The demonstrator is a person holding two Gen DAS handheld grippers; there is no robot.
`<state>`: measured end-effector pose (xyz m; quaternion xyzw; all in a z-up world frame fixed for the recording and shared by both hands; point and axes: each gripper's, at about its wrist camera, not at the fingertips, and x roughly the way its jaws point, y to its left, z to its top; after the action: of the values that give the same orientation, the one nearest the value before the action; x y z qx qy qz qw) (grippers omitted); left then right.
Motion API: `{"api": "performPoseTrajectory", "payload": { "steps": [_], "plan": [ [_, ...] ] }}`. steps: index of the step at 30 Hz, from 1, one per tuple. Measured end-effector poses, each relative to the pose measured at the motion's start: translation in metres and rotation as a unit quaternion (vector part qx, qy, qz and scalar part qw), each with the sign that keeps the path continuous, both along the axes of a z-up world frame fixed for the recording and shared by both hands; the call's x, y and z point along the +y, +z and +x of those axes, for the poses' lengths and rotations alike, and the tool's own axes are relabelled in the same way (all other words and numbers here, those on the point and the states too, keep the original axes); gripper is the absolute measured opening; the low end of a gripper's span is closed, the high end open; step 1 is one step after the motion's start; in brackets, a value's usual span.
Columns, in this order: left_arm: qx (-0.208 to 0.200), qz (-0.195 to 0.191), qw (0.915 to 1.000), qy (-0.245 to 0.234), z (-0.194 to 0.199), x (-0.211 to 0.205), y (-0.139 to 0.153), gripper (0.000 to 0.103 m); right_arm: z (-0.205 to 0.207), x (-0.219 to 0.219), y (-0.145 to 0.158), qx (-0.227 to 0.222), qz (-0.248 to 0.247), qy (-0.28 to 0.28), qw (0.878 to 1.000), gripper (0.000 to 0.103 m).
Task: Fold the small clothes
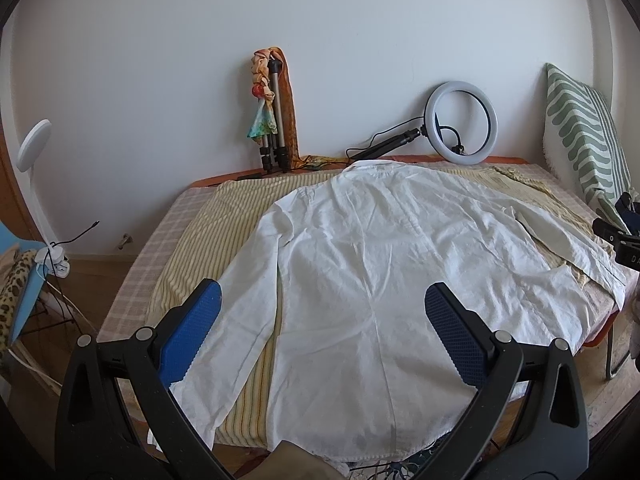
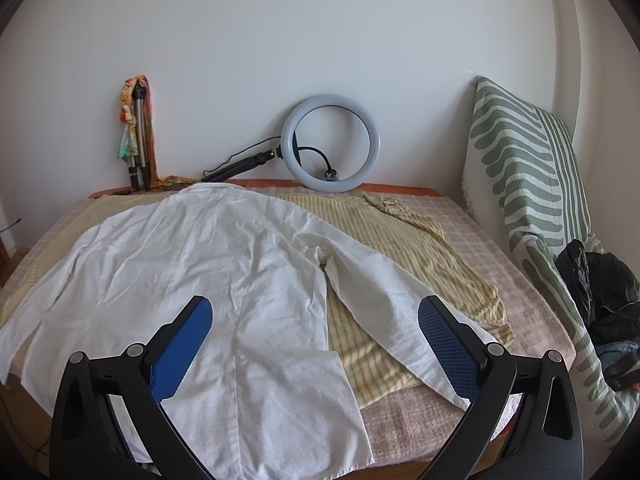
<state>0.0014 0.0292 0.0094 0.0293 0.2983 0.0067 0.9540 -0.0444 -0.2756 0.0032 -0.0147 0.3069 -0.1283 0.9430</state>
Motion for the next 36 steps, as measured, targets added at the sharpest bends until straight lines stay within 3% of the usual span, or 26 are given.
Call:
{"api": "performPoseTrajectory", "payload": {
  "steps": [6,11,14,15,18,22,28,33,35,36],
  "plan": [
    [0.005,0.0,0.9999,0.012,0.002,0.02,-0.008,0.103,0.007,0.012,0.0,0.002,0.009,0.009,1.0,0.102],
    [0.028,-0.011,0.9985,0.045,0.009,0.061,-0.025,0.103,0.015,0.028,0.001,0.002,0.03,0.027,0.999,0.102],
    [0.041,-0.014,0.9968,0.067,0.011,0.089,-0.039,0.093,0.022,0.043,0.0,0.004,0.034,0.043,0.998,0.102],
    [0.046,-0.019,0.9962,0.072,0.011,0.098,-0.044,0.085,0.025,0.049,0.0,0.005,0.035,0.048,0.998,0.102],
    [0.078,-0.059,0.9916,0.085,0.014,0.132,-0.063,0.066,0.03,0.065,0.0,0.007,0.036,0.063,0.997,0.102],
    [0.134,-0.126,0.9788,0.09,0.015,0.171,-0.096,0.047,0.029,0.085,0.002,0.003,0.052,0.1,0.994,0.102],
    [0.18,-0.177,0.9631,0.092,0.015,0.199,-0.128,0.045,0.017,0.109,0.0,-0.003,0.045,0.16,0.986,0.102],
    [0.211,-0.194,0.9524,0.104,0.019,0.203,-0.149,0.045,0.023,0.117,-0.011,0.013,0.032,0.168,0.985,0.102],
    [0.214,-0.181,0.9539,0.108,0.021,0.199,-0.153,0.04,0.025,0.116,-0.014,0.02,0.033,0.169,0.985,0.102],
    [0.212,-0.168,0.9569,0.106,0.023,0.195,-0.151,0.03,0.025,0.115,-0.015,0.021,0.035,0.17,0.985,0.102]
  ]
}}
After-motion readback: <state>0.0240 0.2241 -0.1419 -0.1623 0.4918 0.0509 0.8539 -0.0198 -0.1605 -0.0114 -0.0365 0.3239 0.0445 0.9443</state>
